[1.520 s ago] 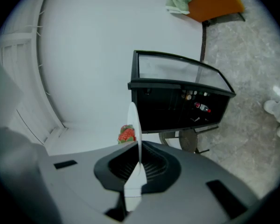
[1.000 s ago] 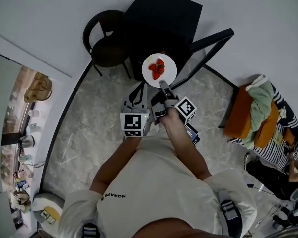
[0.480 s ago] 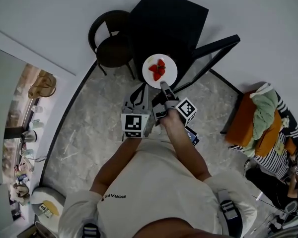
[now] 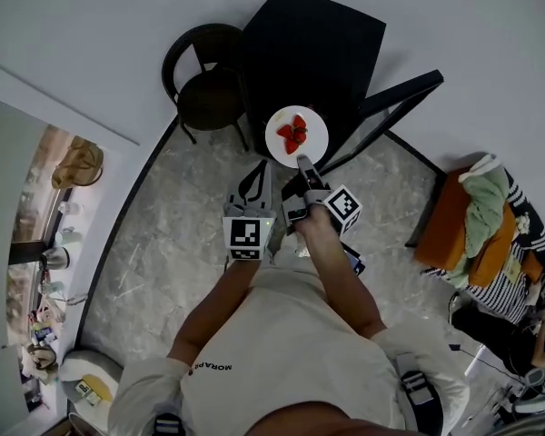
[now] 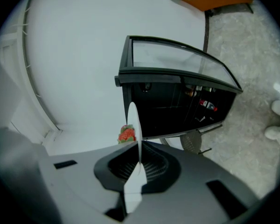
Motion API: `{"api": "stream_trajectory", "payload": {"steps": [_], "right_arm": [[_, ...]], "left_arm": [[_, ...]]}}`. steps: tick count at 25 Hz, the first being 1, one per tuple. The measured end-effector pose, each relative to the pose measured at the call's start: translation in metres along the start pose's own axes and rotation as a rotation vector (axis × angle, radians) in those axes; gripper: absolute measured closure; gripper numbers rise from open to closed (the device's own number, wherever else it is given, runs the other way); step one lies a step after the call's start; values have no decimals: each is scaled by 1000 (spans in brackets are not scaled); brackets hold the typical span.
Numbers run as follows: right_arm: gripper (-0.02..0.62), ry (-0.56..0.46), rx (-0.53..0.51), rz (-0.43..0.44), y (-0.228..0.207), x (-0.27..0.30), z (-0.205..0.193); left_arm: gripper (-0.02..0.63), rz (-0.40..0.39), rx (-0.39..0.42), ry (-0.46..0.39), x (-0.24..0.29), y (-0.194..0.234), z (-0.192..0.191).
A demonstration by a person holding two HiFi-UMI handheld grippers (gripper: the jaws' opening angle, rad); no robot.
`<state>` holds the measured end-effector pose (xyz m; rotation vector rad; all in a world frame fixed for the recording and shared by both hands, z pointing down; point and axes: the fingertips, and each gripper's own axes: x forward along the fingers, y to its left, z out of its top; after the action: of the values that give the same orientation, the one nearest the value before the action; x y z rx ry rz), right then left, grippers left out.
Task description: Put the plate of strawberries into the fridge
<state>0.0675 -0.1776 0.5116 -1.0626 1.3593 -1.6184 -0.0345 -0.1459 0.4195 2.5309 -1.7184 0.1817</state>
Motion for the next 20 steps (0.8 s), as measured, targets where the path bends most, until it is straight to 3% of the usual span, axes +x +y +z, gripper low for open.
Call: {"api": "stream_trajectory", "payload": {"steps": [20], "right_arm": [[575,-93,-6,-67,-58,55,15]], "left_arm": [[606,-50,-7,4,43,15,-22]]}}
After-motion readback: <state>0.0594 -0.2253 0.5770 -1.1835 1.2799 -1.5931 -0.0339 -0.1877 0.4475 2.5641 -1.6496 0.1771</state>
